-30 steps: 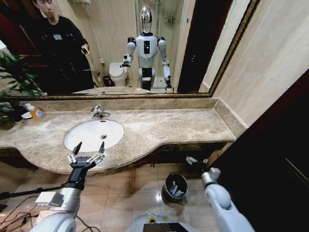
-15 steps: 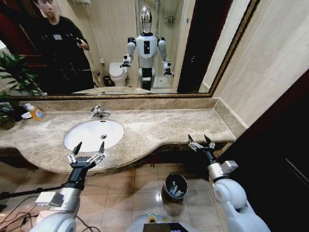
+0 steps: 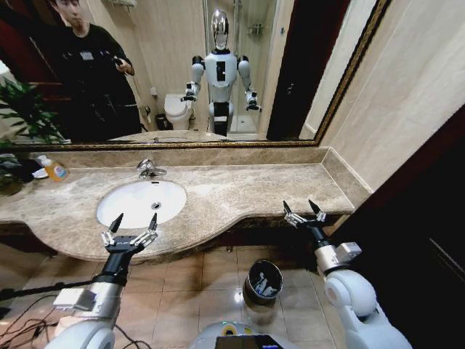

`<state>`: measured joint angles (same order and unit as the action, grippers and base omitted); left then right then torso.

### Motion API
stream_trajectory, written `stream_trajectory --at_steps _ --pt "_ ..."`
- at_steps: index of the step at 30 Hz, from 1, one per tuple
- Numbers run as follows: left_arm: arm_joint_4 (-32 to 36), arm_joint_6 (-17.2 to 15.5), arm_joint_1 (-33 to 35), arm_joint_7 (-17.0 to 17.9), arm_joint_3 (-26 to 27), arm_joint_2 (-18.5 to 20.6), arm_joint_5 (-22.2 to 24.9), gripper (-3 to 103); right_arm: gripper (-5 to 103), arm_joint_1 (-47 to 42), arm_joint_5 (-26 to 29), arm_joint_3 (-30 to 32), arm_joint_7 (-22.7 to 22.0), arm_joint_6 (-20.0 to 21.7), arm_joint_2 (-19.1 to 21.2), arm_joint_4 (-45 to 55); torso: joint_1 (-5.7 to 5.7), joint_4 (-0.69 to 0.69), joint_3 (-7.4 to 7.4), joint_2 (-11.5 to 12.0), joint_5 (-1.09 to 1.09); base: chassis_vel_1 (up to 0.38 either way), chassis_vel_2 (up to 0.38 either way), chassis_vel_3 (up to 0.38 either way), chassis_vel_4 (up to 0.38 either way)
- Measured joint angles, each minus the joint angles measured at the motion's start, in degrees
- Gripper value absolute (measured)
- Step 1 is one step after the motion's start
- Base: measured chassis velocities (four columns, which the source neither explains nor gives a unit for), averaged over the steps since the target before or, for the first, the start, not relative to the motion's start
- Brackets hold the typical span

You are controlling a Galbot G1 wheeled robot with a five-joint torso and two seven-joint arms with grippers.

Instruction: Pick up the trash from the sink and place it in the trash bin.

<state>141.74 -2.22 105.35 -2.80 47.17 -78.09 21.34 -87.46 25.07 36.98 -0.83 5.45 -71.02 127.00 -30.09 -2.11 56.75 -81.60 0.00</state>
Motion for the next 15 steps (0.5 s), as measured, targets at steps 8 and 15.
stream_trajectory --at_steps 8,15 --pt "0.0 0.0 0.0 0.0 0.0 0.0 0.0 100 100 0.02 -0.01 -0.01 -0.05 -0.03 -0.02 -0.16 0.0 0.0 0.0 0.0 0.0 0.0 0.0 0.0 0.0" --pt "0.0 0.0 0.0 0.0 0.0 0.0 0.0 100 100 0.05 -0.01 -0.04 -0.09 -0.06 -0.04 -0.24 0.0 0.0 0.0 0.0 0.0 0.0 0.0 0.0 0.0"
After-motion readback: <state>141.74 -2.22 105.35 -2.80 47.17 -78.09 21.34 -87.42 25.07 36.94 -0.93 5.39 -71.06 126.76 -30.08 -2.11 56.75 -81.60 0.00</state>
